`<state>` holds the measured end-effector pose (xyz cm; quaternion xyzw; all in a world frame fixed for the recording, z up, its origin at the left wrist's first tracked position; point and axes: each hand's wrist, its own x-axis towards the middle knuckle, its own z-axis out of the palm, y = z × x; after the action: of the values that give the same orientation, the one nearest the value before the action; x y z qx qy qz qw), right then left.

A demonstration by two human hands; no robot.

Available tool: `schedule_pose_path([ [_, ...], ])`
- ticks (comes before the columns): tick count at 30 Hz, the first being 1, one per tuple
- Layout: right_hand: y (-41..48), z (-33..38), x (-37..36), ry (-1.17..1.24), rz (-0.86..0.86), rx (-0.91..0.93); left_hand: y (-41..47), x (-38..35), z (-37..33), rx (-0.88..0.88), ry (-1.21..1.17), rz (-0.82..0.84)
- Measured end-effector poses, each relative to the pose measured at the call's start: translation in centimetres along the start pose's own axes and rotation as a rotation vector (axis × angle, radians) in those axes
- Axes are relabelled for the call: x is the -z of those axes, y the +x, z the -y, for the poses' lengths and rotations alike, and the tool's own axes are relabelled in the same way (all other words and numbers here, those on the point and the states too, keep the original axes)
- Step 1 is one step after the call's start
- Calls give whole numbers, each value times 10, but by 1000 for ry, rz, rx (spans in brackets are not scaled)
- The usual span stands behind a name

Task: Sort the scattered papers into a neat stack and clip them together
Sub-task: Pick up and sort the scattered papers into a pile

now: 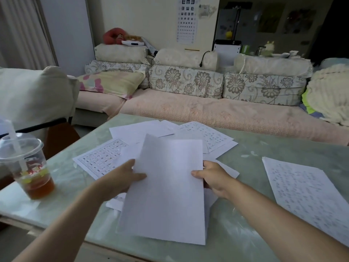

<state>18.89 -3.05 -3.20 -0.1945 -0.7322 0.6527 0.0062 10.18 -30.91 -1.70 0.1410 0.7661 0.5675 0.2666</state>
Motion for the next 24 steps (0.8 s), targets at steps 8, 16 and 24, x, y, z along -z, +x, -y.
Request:
schedule_pose_path([
  [8, 10, -14, 62, -125, -198, -131, 54, -76, -13, -9, 76, 155],
  [16, 36, -20, 132, -357, -496, -141, 135, -103, -23, -203, 728, -199],
  [24, 64, -35, 156, -408, -534, -56, 216, -102, -19, -296, 1047, -241],
])
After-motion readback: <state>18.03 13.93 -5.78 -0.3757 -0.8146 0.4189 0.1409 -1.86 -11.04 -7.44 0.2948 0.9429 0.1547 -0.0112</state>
